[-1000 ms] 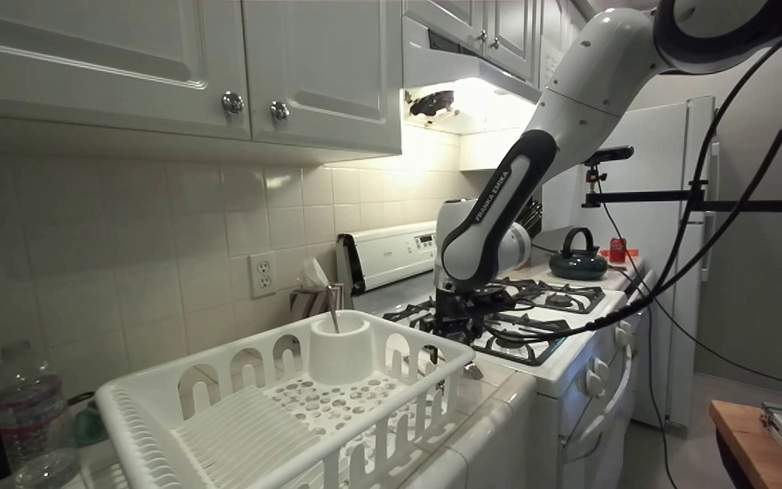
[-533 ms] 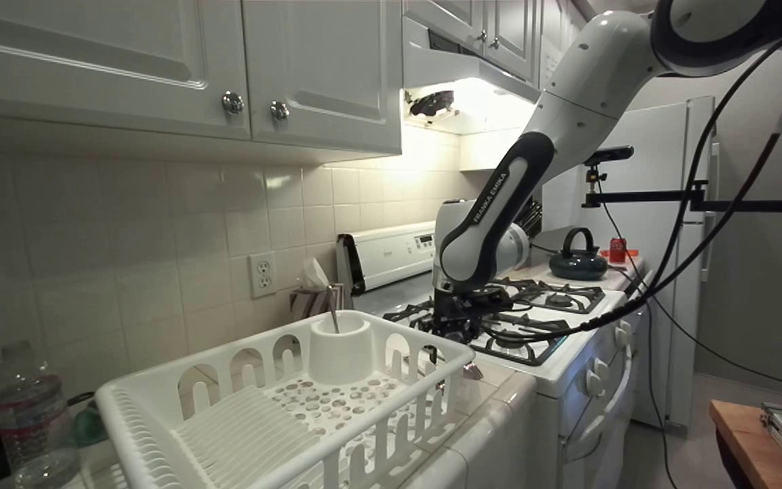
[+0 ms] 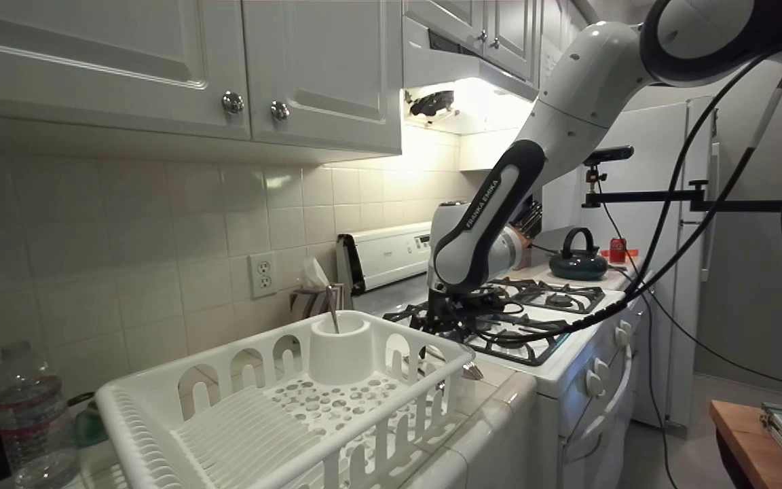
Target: Put one silver fork and spoon on the dishrack.
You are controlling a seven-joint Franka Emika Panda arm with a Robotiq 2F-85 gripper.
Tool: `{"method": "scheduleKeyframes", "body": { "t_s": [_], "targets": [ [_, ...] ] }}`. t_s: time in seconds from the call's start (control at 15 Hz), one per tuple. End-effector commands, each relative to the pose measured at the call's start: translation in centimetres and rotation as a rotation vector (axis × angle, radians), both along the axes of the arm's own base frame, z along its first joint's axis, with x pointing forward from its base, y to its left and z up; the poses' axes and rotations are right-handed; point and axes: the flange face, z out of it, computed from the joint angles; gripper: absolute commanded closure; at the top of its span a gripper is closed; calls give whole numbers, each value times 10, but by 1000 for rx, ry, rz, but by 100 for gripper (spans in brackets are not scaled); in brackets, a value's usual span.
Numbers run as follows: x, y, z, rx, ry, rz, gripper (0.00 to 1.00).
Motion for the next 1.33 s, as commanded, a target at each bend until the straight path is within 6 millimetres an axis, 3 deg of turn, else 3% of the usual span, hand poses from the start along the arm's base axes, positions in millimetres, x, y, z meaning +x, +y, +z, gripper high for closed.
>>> {"method": "scheduleKeyframes", "body": {
  "t_s": [0.0, 0.13, 0.33, 0.93, 1.07, 1.27],
  "targets": [
    [16, -9, -3, -8, -36, -35, 0],
    [22, -13, -2, -20, -45, -39, 5],
    [29, -18, -1, -33, -56, -43, 40],
    [32, -23, -1, -40, -49, -63, 100],
    [34, -22, 0, -41, -54, -66, 95],
    [34, -22, 1, -40, -55, -69, 95]
  ]
}}
